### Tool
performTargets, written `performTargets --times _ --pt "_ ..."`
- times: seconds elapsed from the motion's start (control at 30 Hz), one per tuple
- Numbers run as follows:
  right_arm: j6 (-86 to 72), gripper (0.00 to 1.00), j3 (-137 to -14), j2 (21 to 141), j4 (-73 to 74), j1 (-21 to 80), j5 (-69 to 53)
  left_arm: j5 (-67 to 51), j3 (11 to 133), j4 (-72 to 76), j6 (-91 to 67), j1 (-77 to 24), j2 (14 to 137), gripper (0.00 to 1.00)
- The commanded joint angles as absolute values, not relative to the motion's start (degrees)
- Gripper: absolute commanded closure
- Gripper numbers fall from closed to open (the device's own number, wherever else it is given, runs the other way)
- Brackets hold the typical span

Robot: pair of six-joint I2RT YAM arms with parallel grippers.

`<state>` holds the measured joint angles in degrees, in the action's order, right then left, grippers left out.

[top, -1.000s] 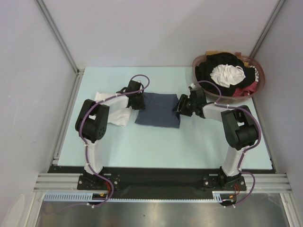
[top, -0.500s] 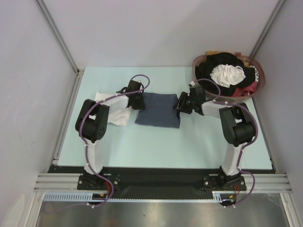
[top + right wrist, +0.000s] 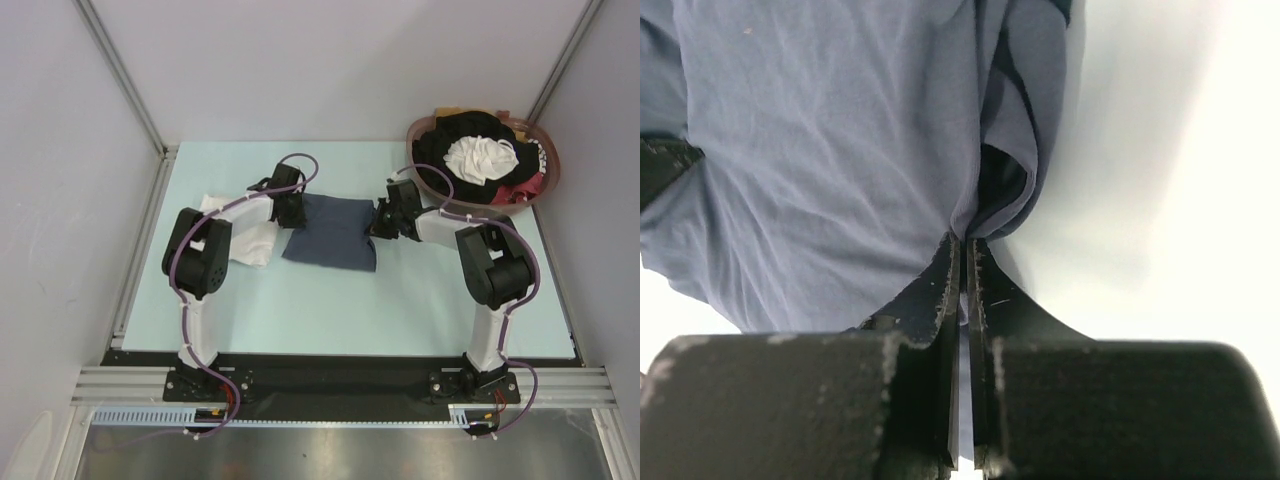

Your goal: Fold and stack the tank tops

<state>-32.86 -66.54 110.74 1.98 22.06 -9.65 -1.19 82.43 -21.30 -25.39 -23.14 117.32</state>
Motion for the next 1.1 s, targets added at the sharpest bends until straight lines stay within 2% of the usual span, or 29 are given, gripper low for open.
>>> performTargets --times 0.0,0.53,0.83,1.07 --pt "-31.99 1.00 -69.34 106.35 3.42 23.38 -7.65 2.46 86.22 -24.34 -22.94 -23.47 113.47 1.00" --pt "-33.66 1.00 -78.83 104.24 7.91 28.47 -6.07 4.65 96.93 -36.90 -20.04 -23.38 108.28 1.00" --pt "-34.80 1.00 -85.68 105.47 9.49 31.99 -6.50 1.59 99.05 -42.26 -18.72 -18.73 106.44 1.00" --pt "-36.38 1.00 -92.97 110.12 8.26 37.17 -6.77 -2.20 94.84 -42.71 -18.46 -9.77 101.87 1.00"
